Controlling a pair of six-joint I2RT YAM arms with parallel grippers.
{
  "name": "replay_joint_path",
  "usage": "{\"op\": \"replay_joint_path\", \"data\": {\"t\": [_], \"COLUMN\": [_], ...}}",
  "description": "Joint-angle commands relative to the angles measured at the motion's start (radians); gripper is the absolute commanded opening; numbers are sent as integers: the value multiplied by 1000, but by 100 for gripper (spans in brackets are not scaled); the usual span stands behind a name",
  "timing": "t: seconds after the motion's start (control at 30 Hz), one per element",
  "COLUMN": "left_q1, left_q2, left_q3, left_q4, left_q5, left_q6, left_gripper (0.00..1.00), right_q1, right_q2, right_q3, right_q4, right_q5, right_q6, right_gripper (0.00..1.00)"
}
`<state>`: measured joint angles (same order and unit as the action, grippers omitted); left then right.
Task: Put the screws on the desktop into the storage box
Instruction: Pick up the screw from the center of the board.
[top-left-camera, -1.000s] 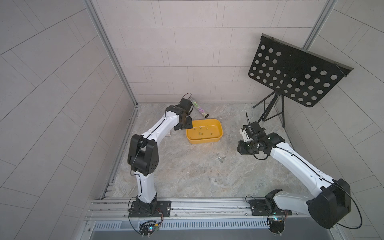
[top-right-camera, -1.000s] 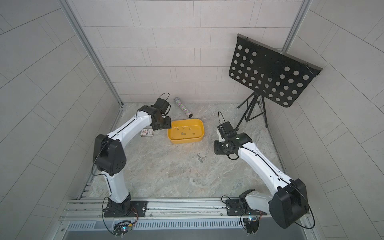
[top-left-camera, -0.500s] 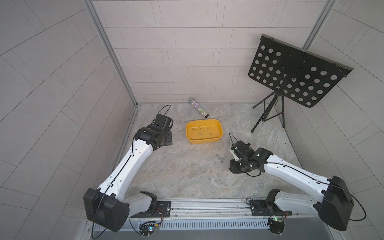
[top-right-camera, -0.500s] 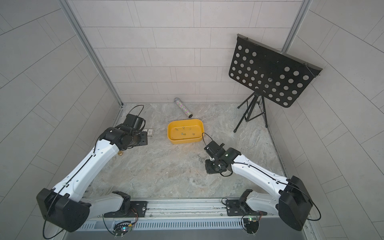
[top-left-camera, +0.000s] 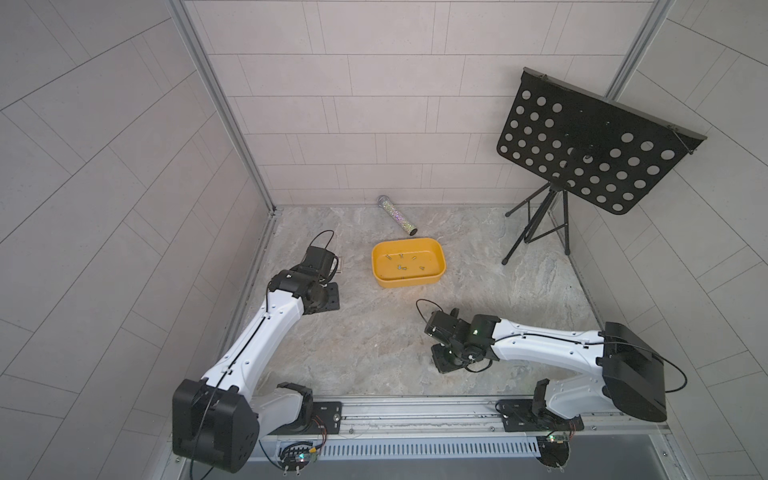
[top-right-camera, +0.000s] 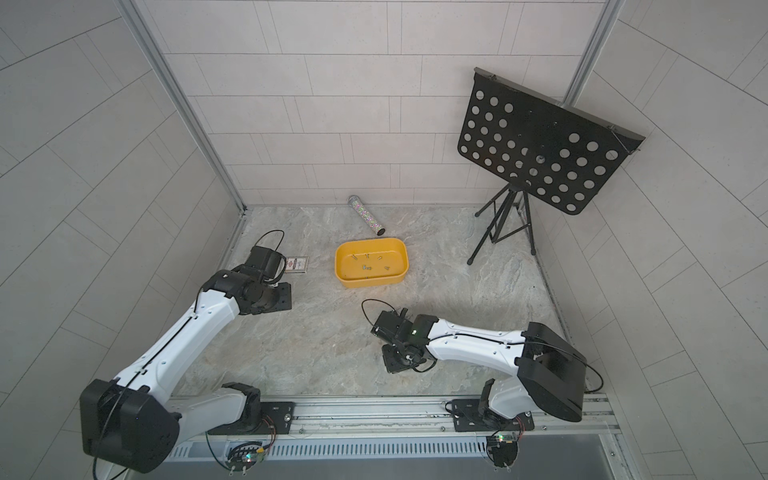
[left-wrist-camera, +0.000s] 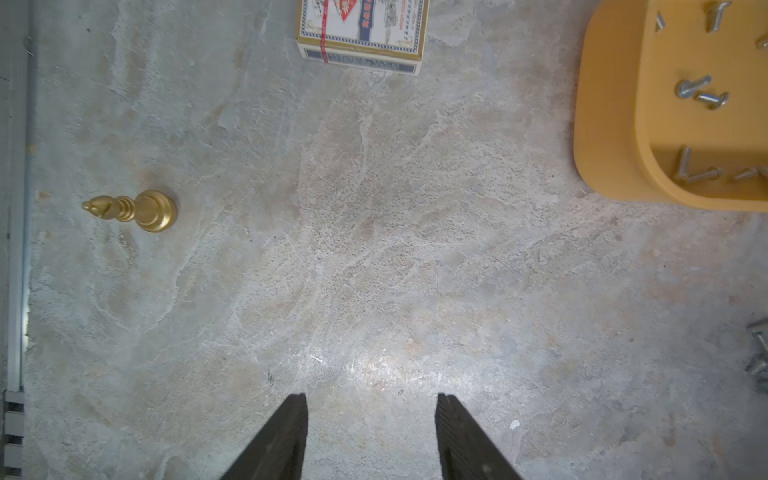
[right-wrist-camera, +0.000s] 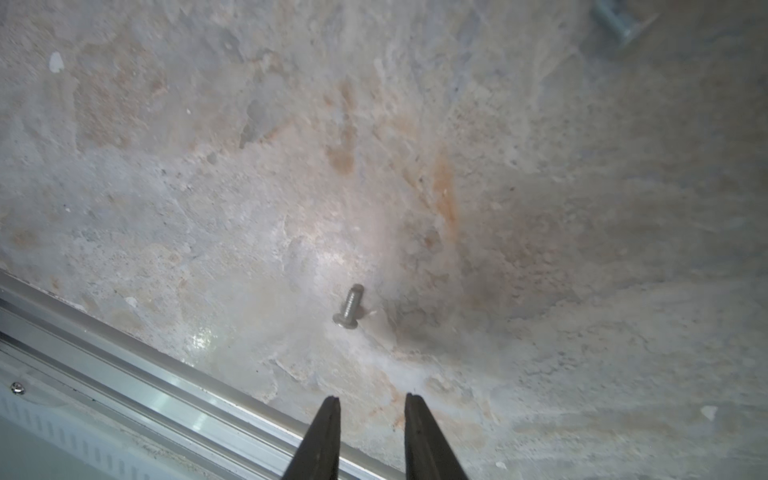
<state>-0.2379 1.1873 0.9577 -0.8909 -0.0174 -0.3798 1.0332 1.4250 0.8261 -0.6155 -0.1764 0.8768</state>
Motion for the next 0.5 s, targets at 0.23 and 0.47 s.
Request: {"op": "replay_joint_path", "data": {"t": [0.23, 0.47], "left_q1": [-9, -9], "left_q2": [-29, -16], "left_q3": [-62, -64], "left_q4": [24, 29], "left_q5": [68, 74], "left_q6": [15, 19], "left_gripper": [57, 57], "right_q1": [20, 28], "right_q2": [162, 219], "right_q3": [119, 162], "right_q4": [-8, -59], "right_q5": [21, 54], "right_q6": [2, -6], "right_gripper": [33, 34]}}
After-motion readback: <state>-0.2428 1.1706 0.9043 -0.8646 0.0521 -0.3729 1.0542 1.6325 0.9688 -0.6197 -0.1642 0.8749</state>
